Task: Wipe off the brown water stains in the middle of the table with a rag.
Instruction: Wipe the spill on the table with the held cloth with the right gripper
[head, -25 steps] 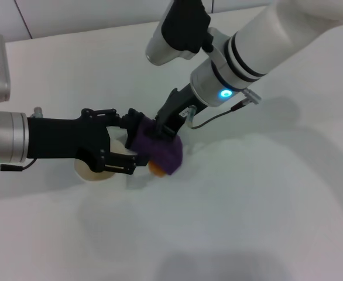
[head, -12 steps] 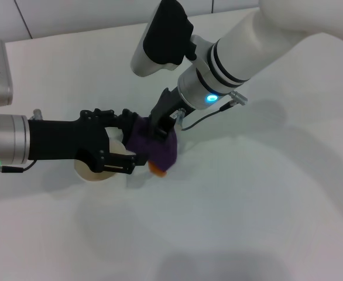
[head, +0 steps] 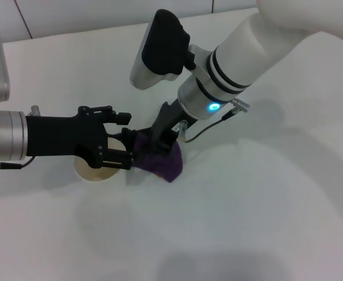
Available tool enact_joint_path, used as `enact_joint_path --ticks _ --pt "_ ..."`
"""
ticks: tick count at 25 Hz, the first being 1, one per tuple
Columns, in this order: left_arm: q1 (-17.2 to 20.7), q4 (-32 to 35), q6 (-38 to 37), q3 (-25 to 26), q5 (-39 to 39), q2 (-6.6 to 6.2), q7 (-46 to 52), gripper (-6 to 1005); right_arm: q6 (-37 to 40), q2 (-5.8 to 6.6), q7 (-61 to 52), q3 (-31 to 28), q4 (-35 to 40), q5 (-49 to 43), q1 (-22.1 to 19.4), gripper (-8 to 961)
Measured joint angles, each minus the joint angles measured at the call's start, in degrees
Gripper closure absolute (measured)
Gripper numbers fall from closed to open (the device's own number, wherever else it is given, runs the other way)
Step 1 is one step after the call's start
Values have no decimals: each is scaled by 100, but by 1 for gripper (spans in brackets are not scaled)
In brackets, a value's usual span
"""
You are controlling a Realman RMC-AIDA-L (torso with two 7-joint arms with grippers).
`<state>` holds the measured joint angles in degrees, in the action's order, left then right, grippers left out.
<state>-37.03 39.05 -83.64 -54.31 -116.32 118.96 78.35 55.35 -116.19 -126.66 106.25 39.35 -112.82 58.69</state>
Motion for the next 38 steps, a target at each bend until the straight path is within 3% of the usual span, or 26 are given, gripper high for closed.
enact_joint_path --ticks 17,38 --pt "23 -12 -3 -2 48 13 -4 119 -1395 0 11 252 -334 -88 43 865" --pt "5 -11 -18 -27 49 13 -4 119 -143 1 220 687 115 150 41 866"
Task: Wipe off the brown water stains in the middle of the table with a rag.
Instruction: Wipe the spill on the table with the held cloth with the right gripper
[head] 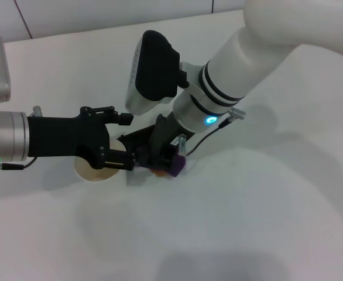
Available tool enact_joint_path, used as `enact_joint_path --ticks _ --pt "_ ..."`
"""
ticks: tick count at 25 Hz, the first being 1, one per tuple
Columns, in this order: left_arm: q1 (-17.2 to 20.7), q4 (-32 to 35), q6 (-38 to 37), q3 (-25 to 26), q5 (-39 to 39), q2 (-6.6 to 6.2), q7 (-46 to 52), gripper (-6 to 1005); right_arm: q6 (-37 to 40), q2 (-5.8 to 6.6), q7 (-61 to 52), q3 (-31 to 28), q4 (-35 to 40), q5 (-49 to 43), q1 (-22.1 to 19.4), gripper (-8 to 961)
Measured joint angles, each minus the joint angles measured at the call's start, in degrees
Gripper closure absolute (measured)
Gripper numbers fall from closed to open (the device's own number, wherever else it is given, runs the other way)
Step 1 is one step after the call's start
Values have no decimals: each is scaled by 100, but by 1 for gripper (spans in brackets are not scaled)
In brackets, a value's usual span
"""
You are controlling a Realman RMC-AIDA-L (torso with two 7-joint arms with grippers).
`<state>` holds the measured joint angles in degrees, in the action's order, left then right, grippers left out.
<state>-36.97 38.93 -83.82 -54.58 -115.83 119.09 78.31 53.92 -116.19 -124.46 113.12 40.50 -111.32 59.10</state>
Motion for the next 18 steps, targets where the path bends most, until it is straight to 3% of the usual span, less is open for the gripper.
enact_joint_path --ticks 5,18 --pt "4 7 -24 7 -1 0 0 119 -47 -2 9 -5 -15 -3 -4 866" --pt "23 1 -28 10 -1 0 0 119 -1099 25 132 -251 -471 -145 67 862"
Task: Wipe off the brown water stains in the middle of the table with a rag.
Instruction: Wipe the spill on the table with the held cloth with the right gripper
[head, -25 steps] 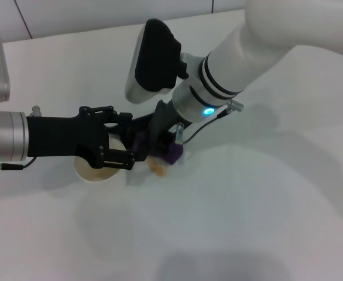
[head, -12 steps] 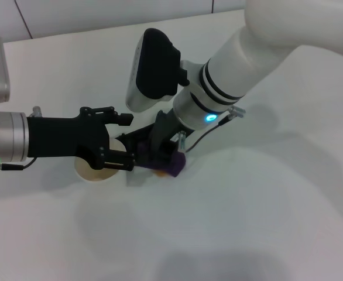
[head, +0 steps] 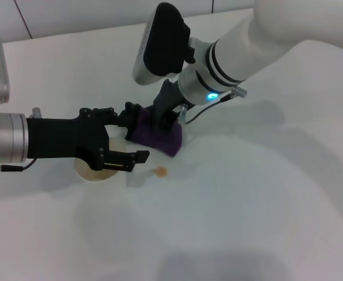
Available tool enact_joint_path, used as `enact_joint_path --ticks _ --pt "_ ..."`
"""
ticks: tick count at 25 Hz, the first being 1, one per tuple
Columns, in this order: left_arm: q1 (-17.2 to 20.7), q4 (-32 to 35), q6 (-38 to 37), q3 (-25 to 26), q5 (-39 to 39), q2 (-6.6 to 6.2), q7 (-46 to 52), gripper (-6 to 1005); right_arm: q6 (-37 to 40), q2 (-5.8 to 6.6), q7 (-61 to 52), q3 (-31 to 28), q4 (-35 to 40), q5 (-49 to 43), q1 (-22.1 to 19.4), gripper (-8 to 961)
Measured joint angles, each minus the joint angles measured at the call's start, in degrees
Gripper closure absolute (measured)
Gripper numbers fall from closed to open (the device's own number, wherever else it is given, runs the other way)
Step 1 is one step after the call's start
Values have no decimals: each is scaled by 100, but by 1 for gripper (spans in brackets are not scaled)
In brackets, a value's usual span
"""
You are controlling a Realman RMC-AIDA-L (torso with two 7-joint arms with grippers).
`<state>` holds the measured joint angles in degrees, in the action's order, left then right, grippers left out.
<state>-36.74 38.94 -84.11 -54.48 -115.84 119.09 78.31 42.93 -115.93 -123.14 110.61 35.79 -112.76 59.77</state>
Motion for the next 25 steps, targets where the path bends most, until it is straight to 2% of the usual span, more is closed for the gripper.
enact_joint_path --ticks 6,14,20,25 --pt "0 -1 7 -7 0 0 0 119 9 -9 30 -26 -5 -30 -8 858" --pt "-10 -1 30 -10 0 -1 0 119 1015 -24 180 4 296 182 -45 853" --pt "-3 -1 31 -10 0 -5 0 119 1394 -26 192 0 485 196 -86 850" --pt "-27 -1 36 -10 0 1 0 119 1243 -26 233 78 472 205 -69 847"
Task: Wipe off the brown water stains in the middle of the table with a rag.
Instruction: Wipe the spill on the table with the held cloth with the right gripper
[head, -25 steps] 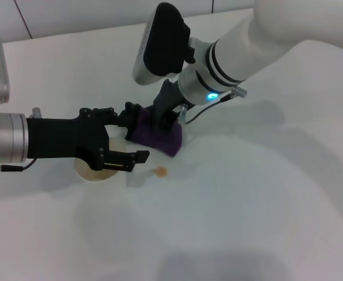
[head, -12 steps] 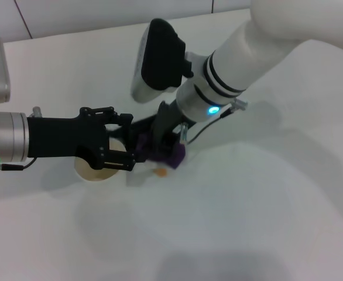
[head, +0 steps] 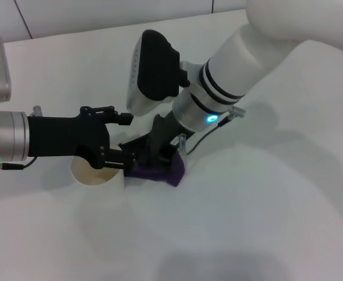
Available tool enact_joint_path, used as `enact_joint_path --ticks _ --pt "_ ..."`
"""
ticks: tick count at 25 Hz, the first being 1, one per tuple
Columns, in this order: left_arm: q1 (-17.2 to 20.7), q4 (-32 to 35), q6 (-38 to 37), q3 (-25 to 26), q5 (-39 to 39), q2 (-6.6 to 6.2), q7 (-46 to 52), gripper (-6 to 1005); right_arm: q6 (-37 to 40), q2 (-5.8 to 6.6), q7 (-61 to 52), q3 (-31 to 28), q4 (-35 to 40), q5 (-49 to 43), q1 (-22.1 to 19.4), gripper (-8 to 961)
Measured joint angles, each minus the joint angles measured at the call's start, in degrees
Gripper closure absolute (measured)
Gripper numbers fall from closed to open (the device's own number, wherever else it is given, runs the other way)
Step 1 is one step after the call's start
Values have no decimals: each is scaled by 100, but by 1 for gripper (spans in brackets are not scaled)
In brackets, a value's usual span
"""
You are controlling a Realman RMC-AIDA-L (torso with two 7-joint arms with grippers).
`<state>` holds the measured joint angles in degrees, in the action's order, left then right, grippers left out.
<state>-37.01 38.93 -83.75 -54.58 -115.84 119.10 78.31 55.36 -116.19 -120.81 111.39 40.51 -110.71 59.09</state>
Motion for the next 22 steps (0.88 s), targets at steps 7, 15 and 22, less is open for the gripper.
enact_joint_path --ticks 7,15,22 --pt "14 0 11 0 0 -1 0 119 -803 1 40 -4 -161 -56 48 843" --pt "26 -46 11 0 0 -3 0 119 -1198 1 86 -39 -460 -62 168 838" --pt "27 -50 6 9 0 -3 0 119 -550 0 52 -46 -301 14 60 834"
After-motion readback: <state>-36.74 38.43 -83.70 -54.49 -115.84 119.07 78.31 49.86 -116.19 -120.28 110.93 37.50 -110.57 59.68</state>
